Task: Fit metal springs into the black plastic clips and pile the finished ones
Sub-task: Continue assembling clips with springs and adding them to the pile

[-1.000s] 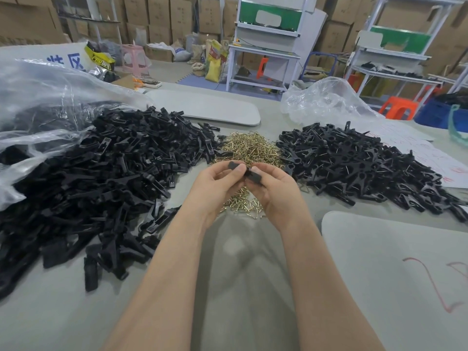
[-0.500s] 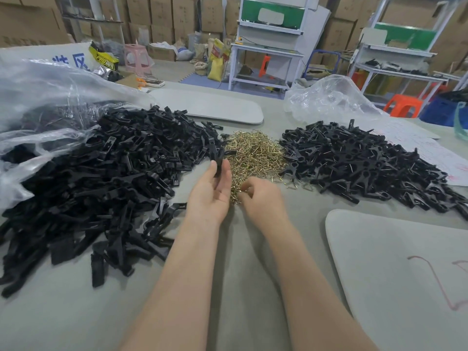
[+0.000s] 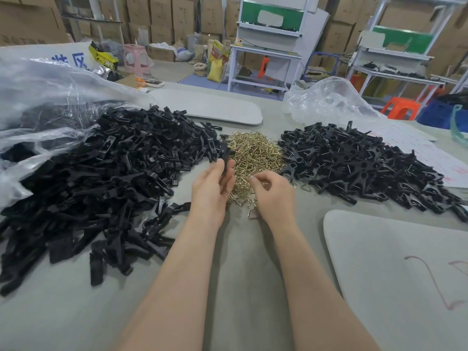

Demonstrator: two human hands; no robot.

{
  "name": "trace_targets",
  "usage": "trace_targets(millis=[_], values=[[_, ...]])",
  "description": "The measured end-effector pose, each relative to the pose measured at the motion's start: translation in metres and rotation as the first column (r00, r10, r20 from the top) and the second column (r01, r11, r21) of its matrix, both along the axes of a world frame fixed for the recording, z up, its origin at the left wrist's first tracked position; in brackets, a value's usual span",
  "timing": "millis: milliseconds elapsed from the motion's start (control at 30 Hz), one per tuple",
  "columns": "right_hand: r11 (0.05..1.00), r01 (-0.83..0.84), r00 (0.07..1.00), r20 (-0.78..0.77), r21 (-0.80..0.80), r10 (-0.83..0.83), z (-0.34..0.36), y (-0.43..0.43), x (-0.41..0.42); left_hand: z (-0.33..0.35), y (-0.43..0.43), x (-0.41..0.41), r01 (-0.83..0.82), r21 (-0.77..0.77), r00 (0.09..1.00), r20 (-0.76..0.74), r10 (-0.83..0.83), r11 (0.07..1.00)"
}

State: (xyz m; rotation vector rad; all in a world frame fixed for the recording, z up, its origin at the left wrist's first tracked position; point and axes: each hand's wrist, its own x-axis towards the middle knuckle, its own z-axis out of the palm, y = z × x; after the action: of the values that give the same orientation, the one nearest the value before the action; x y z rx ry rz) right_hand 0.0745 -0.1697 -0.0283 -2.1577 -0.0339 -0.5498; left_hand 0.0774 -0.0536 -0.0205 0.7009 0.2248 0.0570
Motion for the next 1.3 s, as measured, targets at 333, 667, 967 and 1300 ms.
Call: trace_targets(millis=[333, 667, 967, 1300], values=[[0.649, 0.068, 0.996, -0.09, 0.758, 0.001, 0.021, -0.02, 0.001, -0.005, -0.011, -0.013, -0.246, 0.931, 0.965, 0.262, -0.025, 0.269], [0.837, 0.05, 0.964, -0.245, 0.546, 0.102, 0.026, -0.028, 0.0, -0.002, -0.011, -0.017, -0.379, 0.922, 0.91, 0.387, -0.145, 0.085], [0.879, 0.061, 0.973, -0.226, 0.473, 0.054, 0.026, -0.029, -0.001, -0.003, -0.01, -0.017, -0.392, 0.917, 0.905, 0.399, -0.15, 0.072], [0.494, -0.022, 0.762, -0.305, 0.869, 0.572, 0.035, -0.04, -0.008, 0.004, -0.004, -0.019, -0.264, 0.919, 0.903, 0.342, -0.26, 0.292]])
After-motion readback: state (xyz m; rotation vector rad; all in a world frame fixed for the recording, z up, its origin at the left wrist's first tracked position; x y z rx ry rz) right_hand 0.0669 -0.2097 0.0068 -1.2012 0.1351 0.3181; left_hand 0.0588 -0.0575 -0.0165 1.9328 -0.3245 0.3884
